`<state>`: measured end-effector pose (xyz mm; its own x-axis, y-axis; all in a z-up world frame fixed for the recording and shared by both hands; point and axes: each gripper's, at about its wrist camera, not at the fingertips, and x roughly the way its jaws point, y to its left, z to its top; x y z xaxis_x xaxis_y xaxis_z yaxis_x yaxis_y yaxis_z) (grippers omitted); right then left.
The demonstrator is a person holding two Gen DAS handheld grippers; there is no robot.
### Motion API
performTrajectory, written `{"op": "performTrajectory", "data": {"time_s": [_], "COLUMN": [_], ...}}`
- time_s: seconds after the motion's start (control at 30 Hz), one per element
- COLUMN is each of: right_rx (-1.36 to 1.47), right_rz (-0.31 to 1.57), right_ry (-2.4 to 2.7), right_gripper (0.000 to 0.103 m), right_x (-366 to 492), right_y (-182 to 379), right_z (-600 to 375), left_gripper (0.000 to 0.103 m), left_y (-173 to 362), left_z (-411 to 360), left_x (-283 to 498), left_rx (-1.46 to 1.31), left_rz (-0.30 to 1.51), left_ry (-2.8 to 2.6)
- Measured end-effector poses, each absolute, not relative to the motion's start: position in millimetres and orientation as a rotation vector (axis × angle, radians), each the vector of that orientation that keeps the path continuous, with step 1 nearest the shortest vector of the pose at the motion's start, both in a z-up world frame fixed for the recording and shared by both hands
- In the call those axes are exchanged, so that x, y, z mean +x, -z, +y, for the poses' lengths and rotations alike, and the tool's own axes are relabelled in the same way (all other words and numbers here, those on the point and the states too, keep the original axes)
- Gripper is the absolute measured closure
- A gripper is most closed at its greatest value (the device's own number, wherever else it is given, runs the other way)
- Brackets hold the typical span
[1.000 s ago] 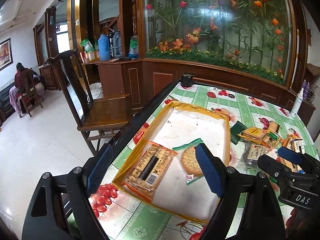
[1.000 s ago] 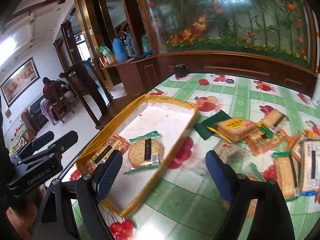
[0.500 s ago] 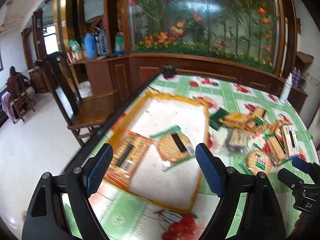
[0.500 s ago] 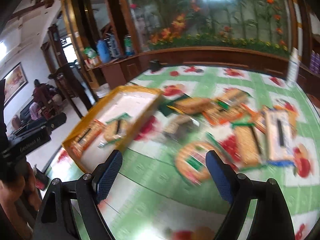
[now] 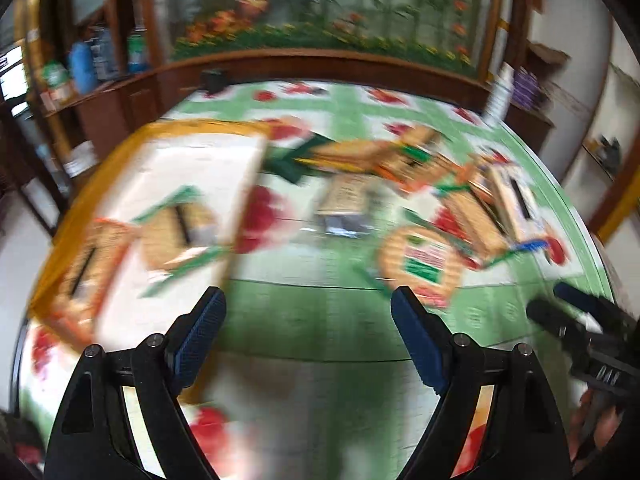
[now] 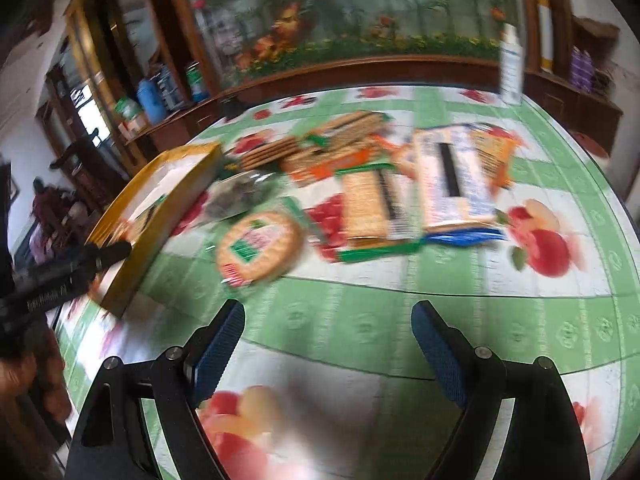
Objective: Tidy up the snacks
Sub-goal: 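Move both tools back over the snack pile, then grasp the round French-flavor crackers with the left tool while the right grasps green-topped crackers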
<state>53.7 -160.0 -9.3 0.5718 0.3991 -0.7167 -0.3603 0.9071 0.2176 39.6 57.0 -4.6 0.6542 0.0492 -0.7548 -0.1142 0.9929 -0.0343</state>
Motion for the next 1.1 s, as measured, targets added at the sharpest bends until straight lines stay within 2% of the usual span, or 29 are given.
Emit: {"op": "performTrajectory", "data": {"time_s": [0.3,0.37,0.43,0.5,0.77,0.97,1.07,1.1], "right_rx": [0.140,0.143,0.129,0.114,0.015,-0.051,-0.133,-0.173], "right_rz": [0.839,0.849,0.862,0.884,0.911,0.931,0.934,0.929], "right_ry": [-0.448,-0.503,-0.529,-0.558,-0.506,-0.480,-0.478,-0.468], "right_gripper": [0.016,0.021,0.034,0.038,0.037,0.036,0.037,0.037], "right_x": [89.3,100.9,111.1,122.2,155.2,169.7,166.2,165.3], "right_y": [-4.1,-6.0,-5.9,-2.6,14.7,20.6,24.9,27.6], "right_z": [-194.6,-186.4,-176.4,-164.9,-139.2,-132.2,-120.2,-114.6], "left_gripper": [0.018,0.017,0.016,0.016,0.017,0.016,0.001,0.000], "left_y": [25.4,29.9,30.1,30.0,26.6,36.7,46.8,50.1], "left_z": [3.8,-2.8,-2.6,1.7,18.2,4.4,0.6,2.1], "left_x": [86.8,92.9,95.4,99.2,111.5,127.2,132.1,133.5], "left_rx": [0.018,0.055,0.070,0.060,0.024,0.112,0.145,0.140], "left_rz": [0.950,0.961,0.949,0.954,0.943,1.001,1.009,1.002], "left_ry": [0.072,0.078,0.084,0.094,0.114,0.158,0.153,0.146]}}
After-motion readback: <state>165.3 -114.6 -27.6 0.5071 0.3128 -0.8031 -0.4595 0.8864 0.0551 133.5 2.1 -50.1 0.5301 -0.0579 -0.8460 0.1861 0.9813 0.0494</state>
